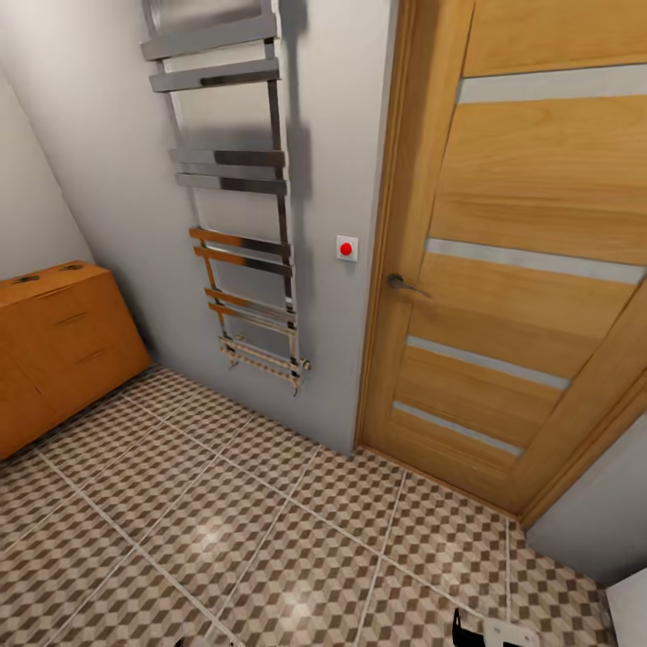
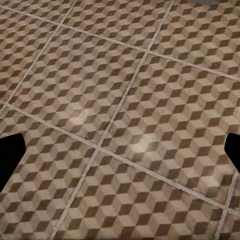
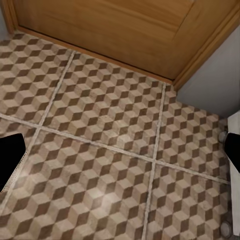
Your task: Take the four mousetraps from the cabinet in the bathroom and place them on the bathroom floor. Make sure all four end up on the same floor surface, and ensure that at least two of them are either under or directly next to the same bathroom sink.
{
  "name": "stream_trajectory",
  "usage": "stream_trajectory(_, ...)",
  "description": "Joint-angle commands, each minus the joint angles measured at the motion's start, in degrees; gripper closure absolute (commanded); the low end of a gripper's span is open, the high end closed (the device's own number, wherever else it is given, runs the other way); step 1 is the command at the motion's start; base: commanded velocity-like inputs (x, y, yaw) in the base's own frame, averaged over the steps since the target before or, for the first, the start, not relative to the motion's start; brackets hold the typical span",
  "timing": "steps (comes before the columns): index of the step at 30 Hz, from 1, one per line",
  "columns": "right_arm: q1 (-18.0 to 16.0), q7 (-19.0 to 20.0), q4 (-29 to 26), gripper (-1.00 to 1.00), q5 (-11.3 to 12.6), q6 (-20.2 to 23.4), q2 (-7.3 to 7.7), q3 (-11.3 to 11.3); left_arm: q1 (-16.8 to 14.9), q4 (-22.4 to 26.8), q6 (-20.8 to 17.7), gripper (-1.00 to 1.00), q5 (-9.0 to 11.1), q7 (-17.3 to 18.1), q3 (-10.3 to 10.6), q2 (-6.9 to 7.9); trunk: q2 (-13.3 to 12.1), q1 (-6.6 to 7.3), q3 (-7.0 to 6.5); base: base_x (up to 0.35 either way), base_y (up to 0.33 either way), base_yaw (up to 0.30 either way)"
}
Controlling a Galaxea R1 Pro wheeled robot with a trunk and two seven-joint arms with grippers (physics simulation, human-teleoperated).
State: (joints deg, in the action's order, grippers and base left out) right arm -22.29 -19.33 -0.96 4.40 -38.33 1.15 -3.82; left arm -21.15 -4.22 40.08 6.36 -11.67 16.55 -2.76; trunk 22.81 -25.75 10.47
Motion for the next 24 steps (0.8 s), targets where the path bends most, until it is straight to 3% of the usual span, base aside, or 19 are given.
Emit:
stream_trajectory(1, -0.03, -0.09, 0.01, -1.0, 0.44, -0.17, 0.01, -0.45, -0.12, -0.26, 0.35, -1.0, 0.58, -0.02, 0.5, -0.06, 0.11, -0.03, 0.11, 0.0, 0.0, 0.254)
stream_trajectory(24, -0.03, 0.08, 0.05, -1.0, 0.44, -0.08, -0.43, -0.44, -0.12, -0.27, 0.35, -1.0, 0.58, -0.02, 0.5, -0.06, 0.11, -0.03, 0.11, 0.0, 0.0, 0.253)
